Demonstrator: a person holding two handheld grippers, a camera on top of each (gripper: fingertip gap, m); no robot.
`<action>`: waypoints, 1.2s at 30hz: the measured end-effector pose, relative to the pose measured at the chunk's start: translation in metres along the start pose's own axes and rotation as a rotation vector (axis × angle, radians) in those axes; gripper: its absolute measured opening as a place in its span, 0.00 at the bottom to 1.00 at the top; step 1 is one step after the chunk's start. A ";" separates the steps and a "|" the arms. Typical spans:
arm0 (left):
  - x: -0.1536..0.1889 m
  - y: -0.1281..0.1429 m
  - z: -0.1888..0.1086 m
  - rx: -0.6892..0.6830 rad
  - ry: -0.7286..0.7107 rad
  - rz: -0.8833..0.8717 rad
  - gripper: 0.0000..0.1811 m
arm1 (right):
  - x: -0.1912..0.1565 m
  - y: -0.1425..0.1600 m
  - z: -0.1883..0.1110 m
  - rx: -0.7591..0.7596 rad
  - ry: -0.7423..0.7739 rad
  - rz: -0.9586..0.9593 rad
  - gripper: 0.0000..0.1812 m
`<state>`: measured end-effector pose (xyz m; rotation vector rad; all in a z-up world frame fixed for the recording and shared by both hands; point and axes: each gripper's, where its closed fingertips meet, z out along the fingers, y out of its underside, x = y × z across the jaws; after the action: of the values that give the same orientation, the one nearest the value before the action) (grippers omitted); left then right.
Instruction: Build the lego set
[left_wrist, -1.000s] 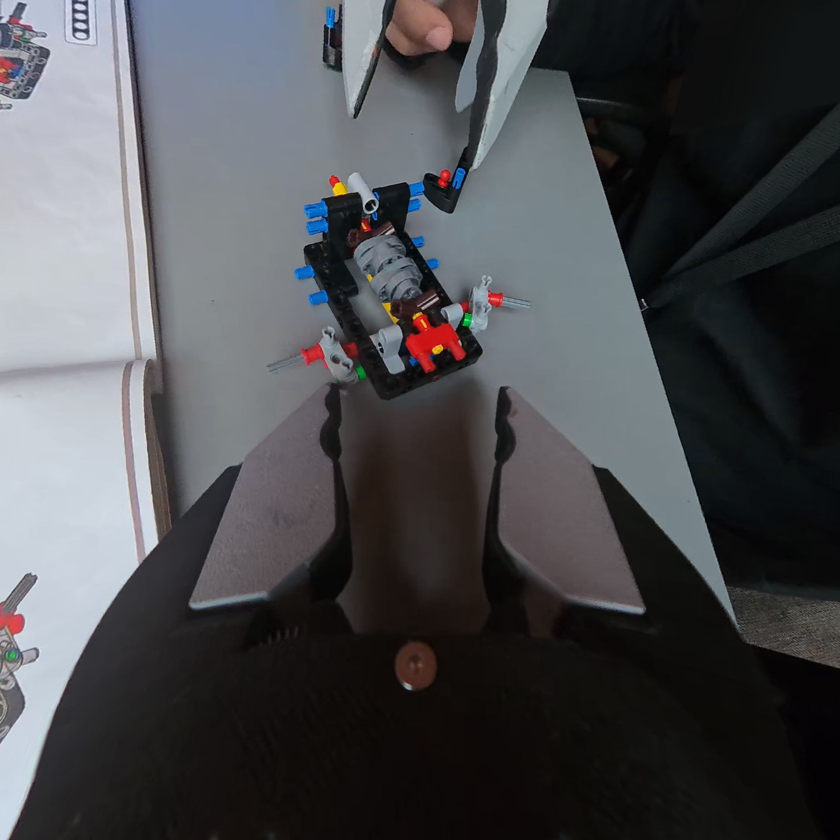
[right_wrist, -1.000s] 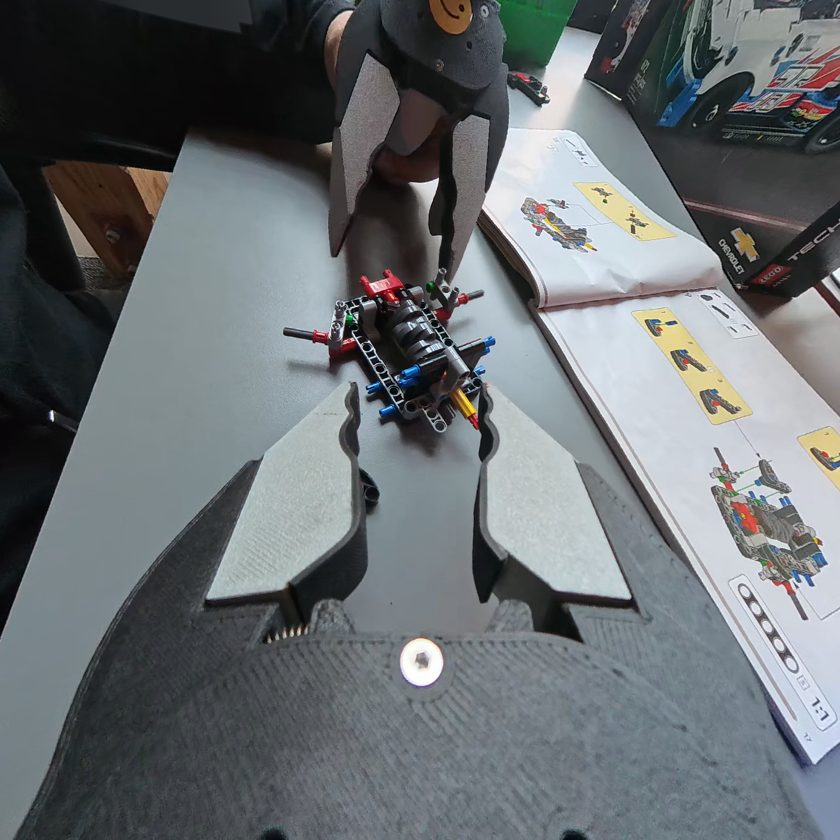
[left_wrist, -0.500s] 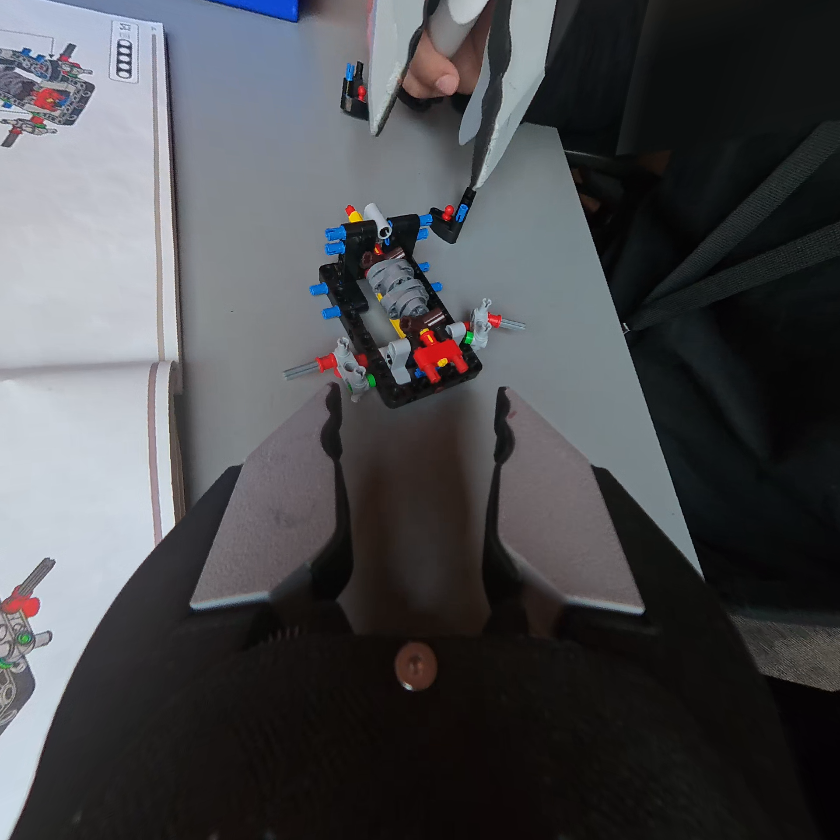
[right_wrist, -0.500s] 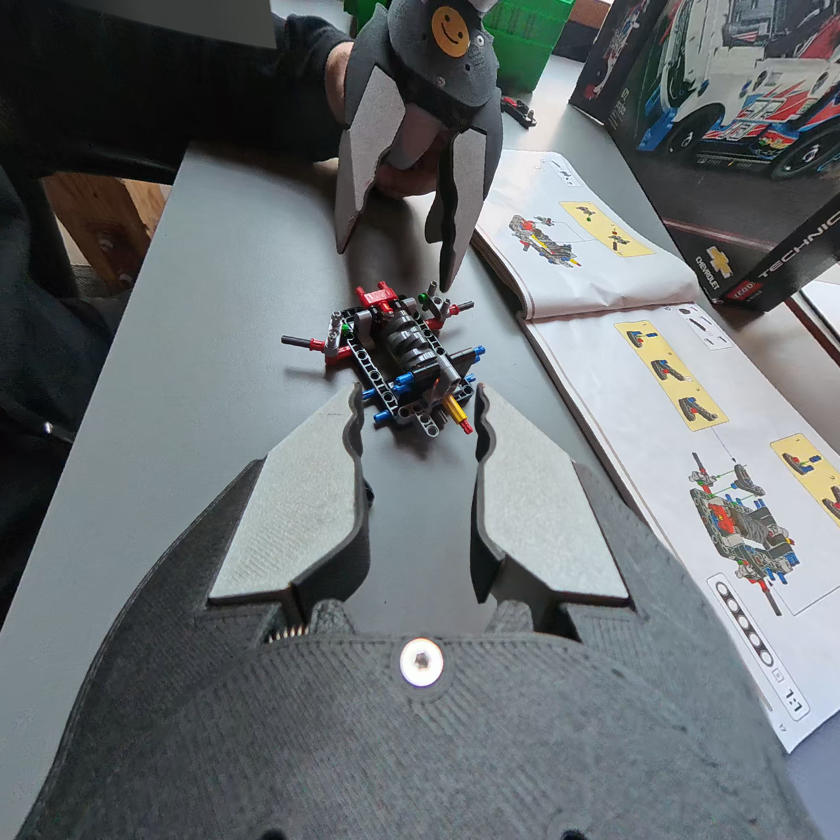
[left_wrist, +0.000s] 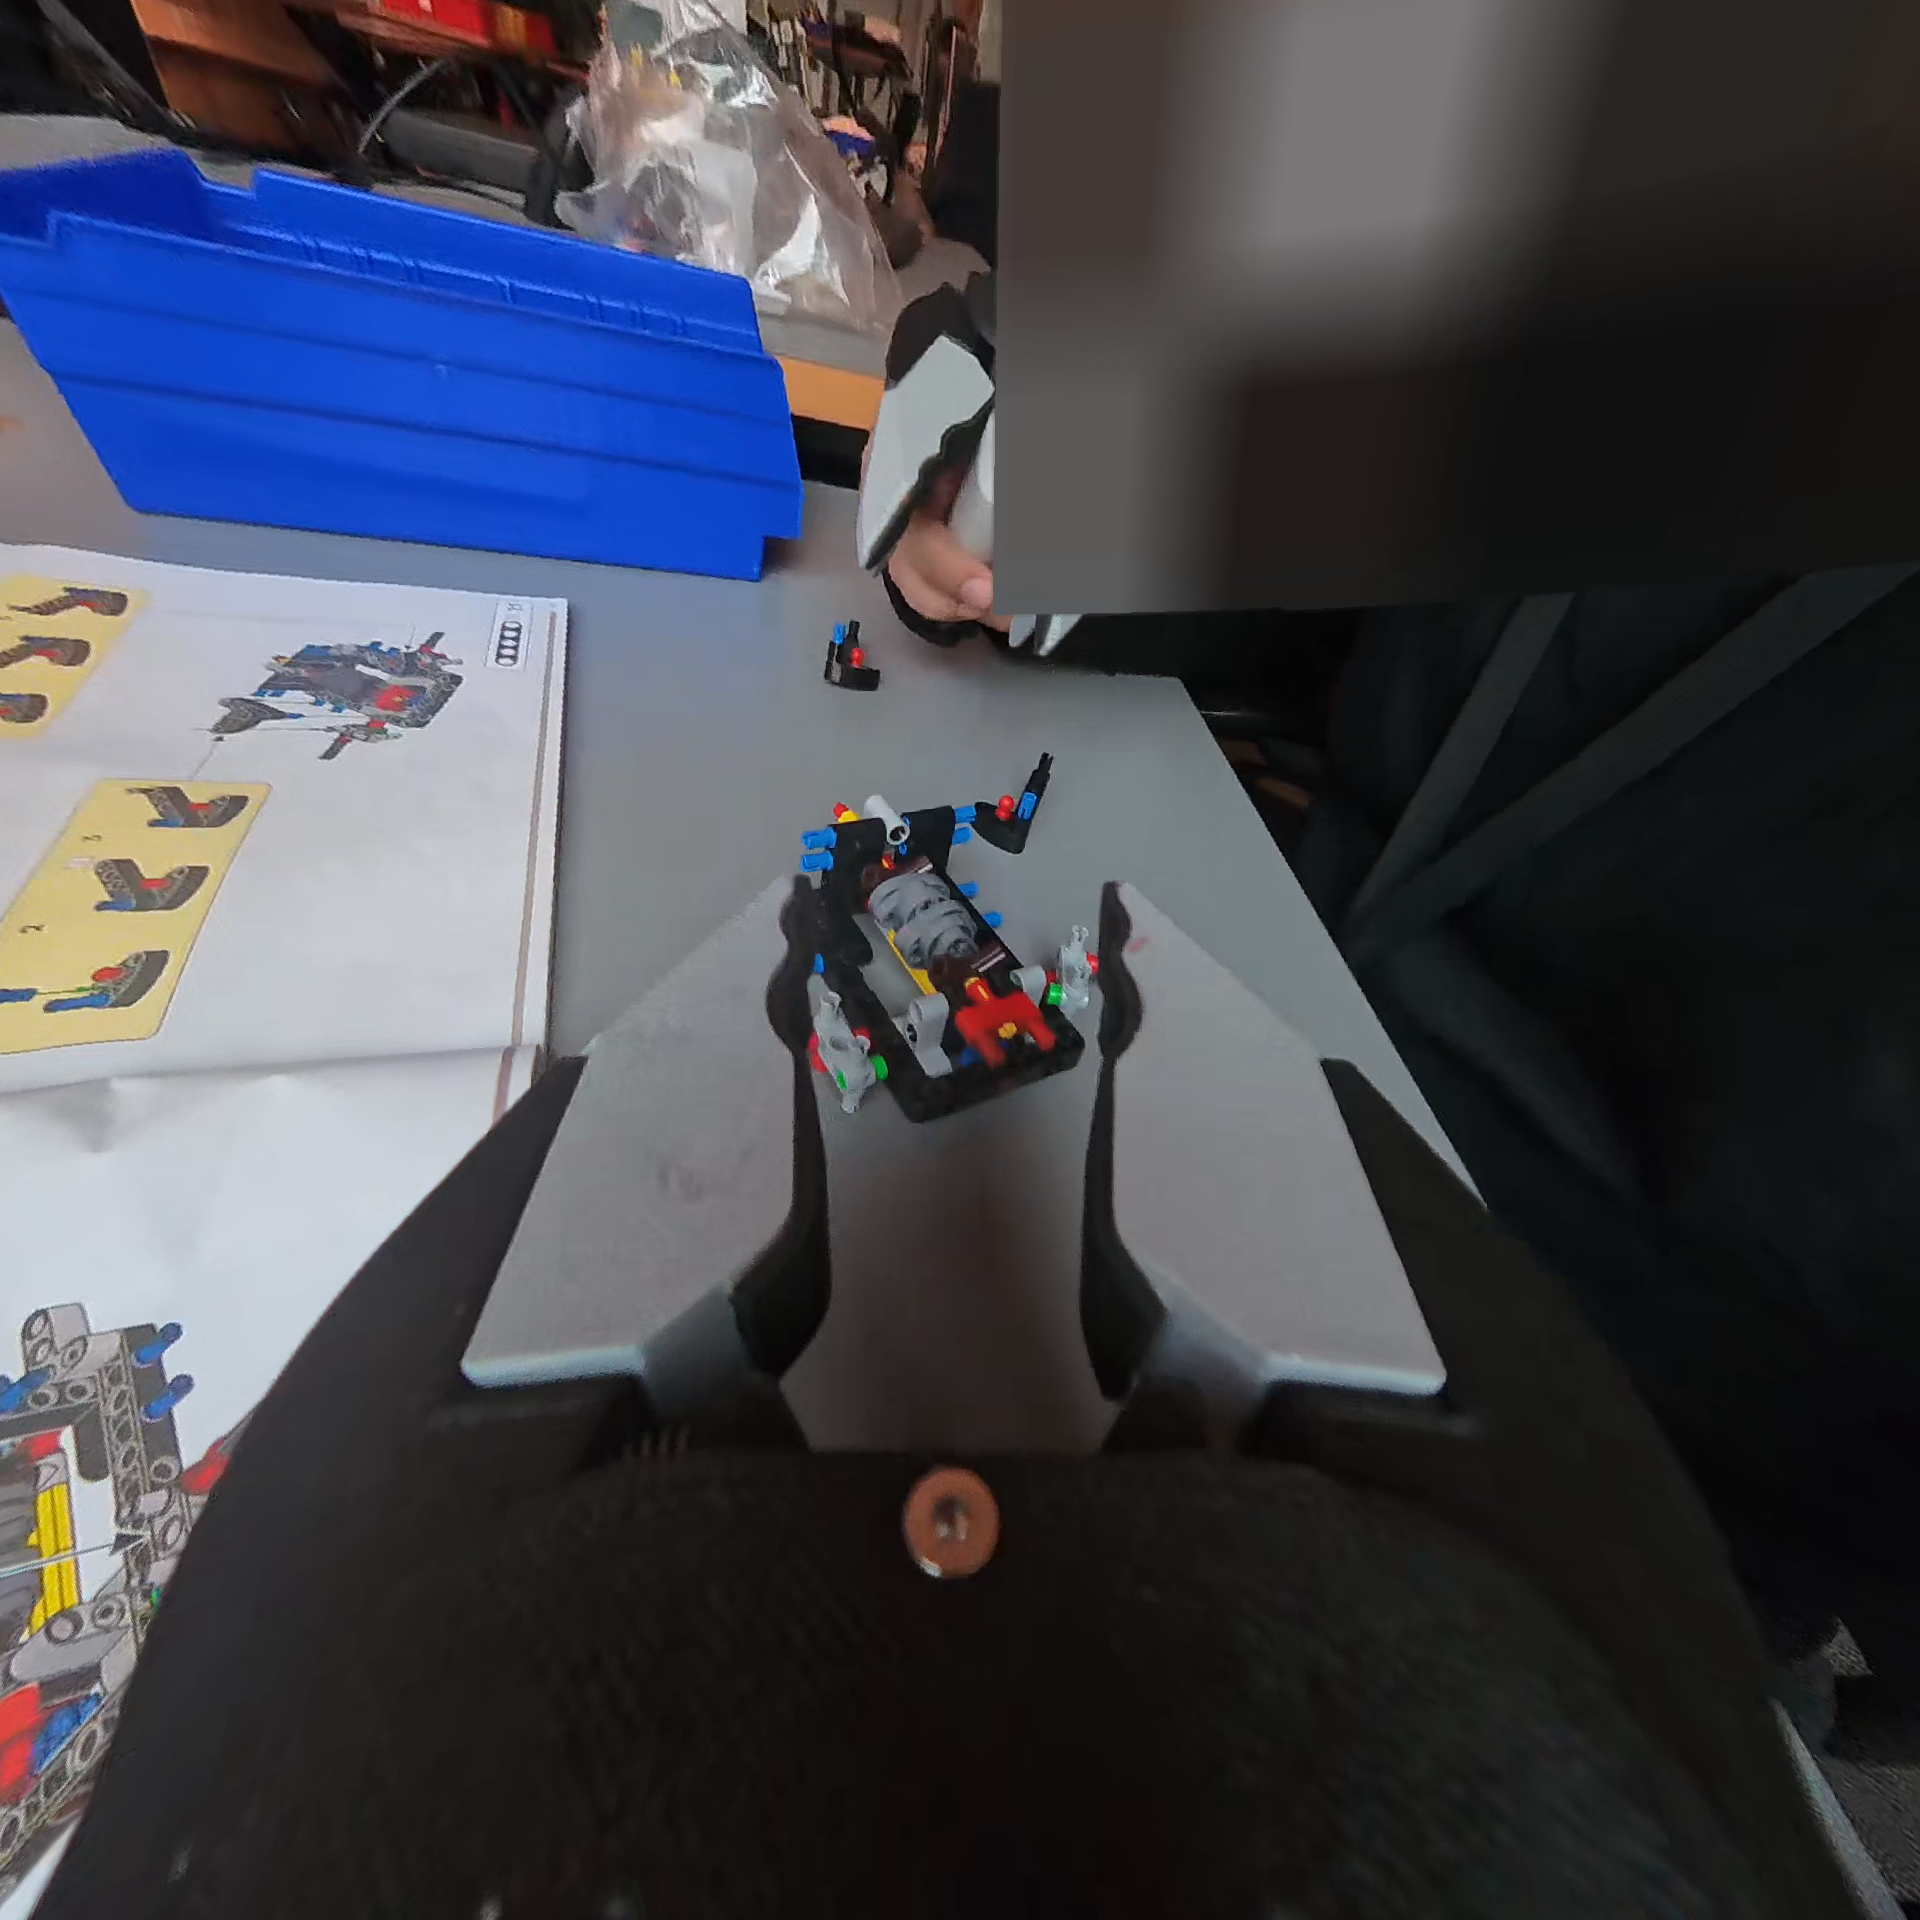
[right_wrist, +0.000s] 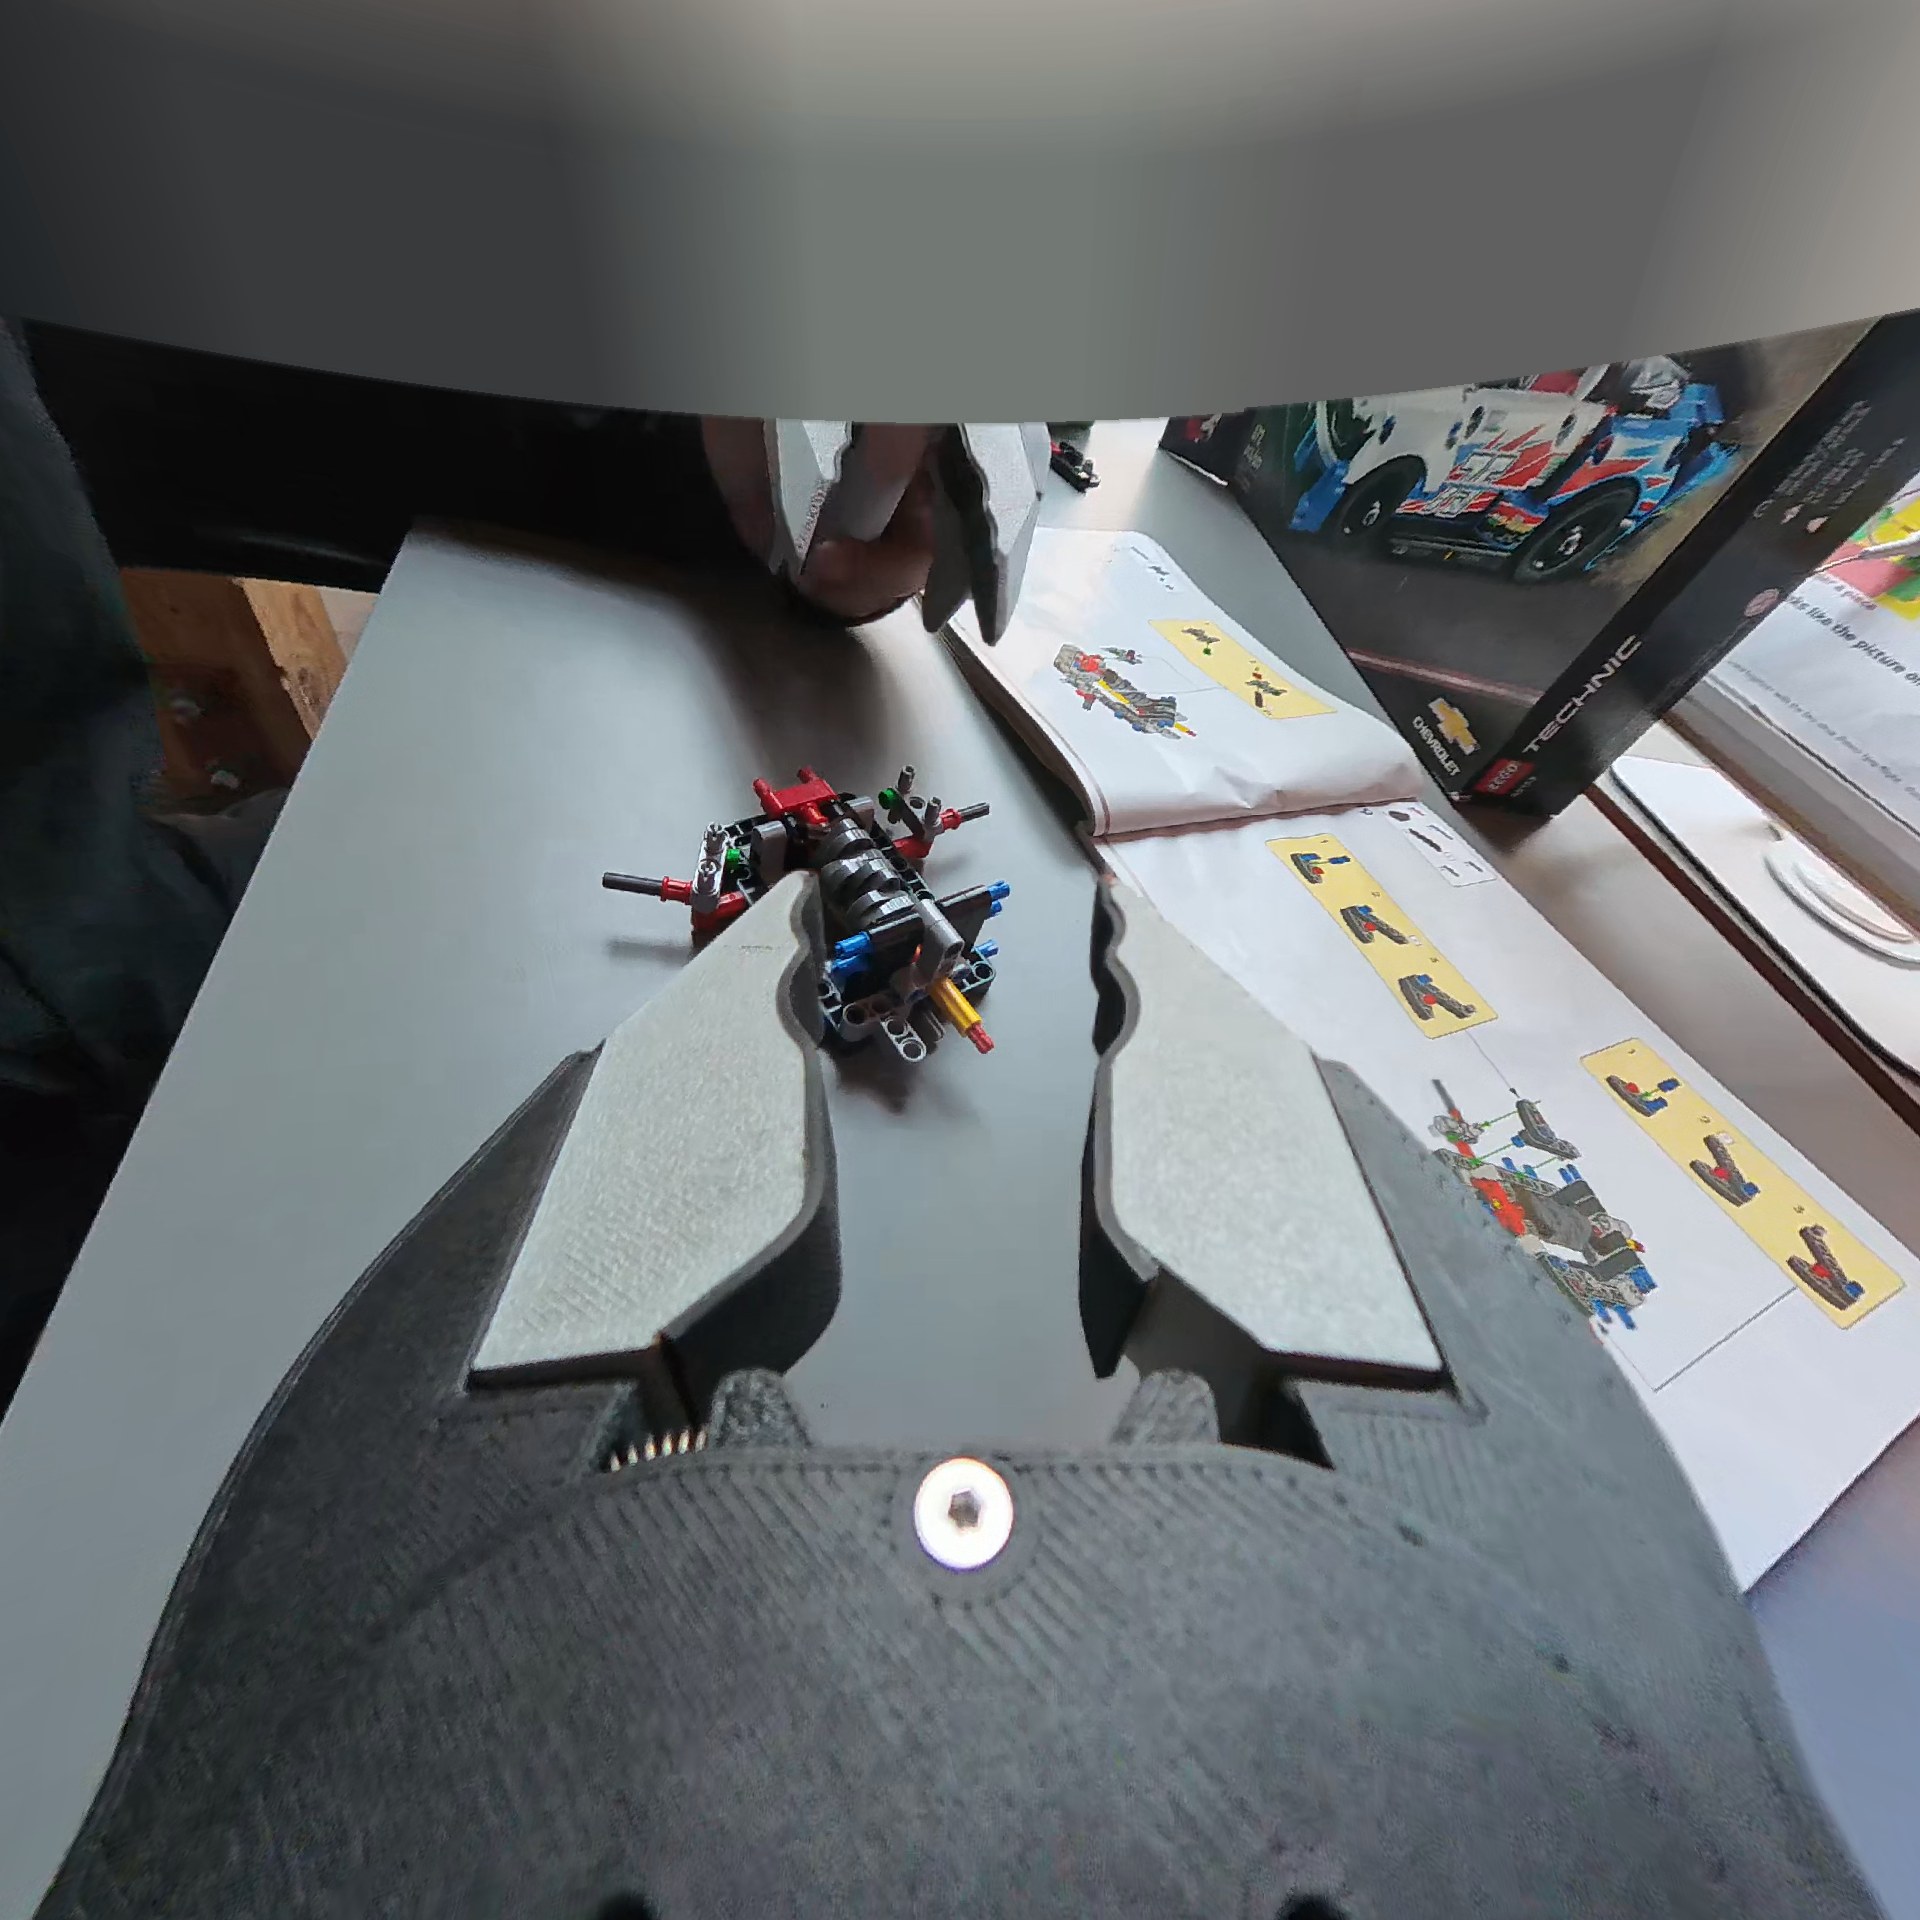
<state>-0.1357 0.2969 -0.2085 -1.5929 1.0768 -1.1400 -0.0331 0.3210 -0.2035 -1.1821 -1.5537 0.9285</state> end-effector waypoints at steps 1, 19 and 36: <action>0.000 -0.001 0.000 0.008 0.000 -0.002 0.28 | 0.002 -0.001 -0.001 0.009 0.003 0.004 0.26; -0.002 0.011 0.012 -0.095 -0.003 0.008 0.26 | 0.011 0.001 -0.005 0.016 0.022 0.014 0.24; -0.004 0.012 0.013 -0.103 -0.025 0.011 0.28 | 0.016 0.007 -0.017 0.021 0.031 0.130 0.18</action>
<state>-0.1258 0.3003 -0.2238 -1.6742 1.1421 -1.0697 -0.0161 0.3385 -0.2021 -1.2882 -1.4524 1.0038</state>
